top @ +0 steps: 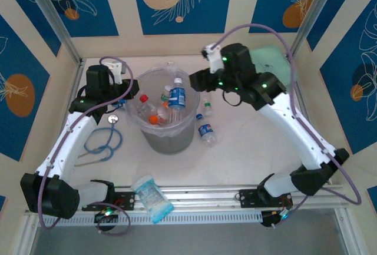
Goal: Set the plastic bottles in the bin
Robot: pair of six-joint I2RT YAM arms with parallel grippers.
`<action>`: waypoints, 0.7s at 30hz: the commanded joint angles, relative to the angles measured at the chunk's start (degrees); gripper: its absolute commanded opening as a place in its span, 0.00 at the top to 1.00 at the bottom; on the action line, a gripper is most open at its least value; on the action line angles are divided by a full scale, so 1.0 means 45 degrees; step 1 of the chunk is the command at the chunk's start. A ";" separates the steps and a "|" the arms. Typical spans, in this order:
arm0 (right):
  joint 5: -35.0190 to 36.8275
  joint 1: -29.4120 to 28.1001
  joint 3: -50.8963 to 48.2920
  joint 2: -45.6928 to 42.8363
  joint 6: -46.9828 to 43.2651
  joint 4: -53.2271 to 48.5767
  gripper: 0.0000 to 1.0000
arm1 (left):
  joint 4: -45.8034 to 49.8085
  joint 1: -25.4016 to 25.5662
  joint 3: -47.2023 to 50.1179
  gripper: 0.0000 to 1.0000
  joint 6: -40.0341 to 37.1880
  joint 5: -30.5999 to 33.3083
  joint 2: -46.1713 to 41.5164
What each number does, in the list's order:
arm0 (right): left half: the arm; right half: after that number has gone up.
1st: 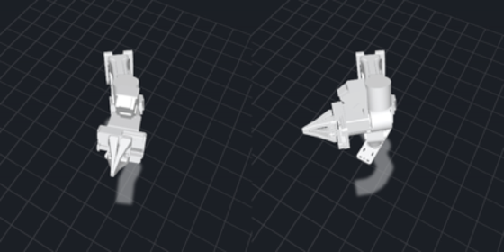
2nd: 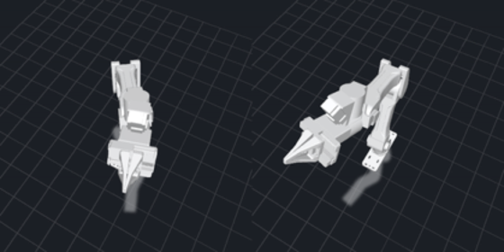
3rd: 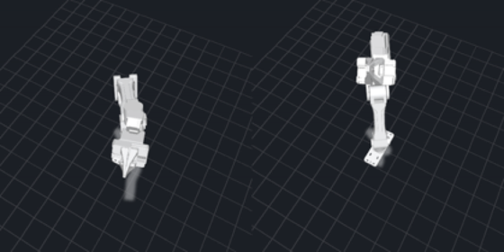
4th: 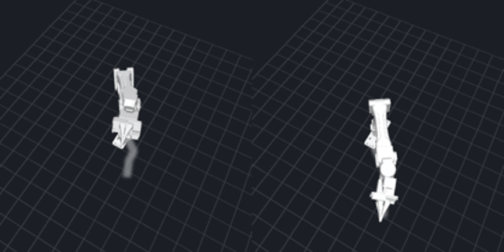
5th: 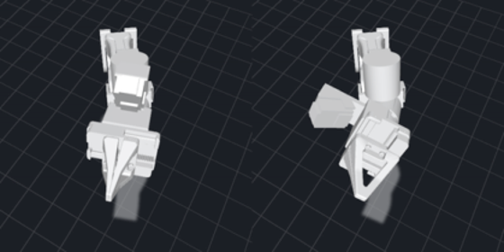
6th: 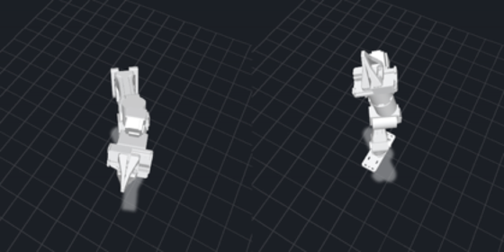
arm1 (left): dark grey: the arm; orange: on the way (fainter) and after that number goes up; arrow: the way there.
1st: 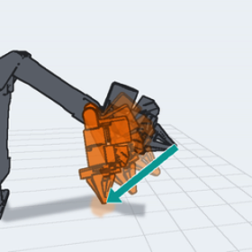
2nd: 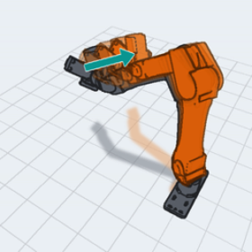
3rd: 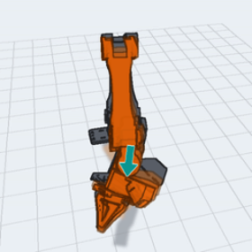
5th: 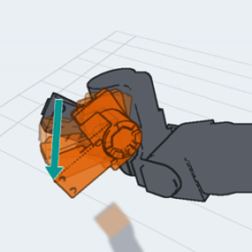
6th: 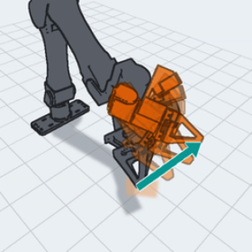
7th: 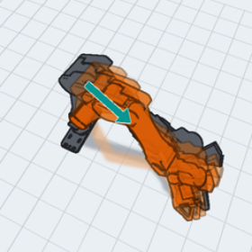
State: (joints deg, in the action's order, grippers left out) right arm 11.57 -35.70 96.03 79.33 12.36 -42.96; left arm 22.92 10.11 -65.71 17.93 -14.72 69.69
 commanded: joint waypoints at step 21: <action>-0.2631 0.3610 -0.1552 0.6447 0.1117 0.0323 0.01 | 0.0806 -0.0103 0.0287 0.78 -0.0154 0.0598 0.0335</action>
State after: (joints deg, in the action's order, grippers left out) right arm -2.35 -18.63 82.28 103.81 20.03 -37.45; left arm 22.92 10.09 -65.71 17.93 -14.57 69.71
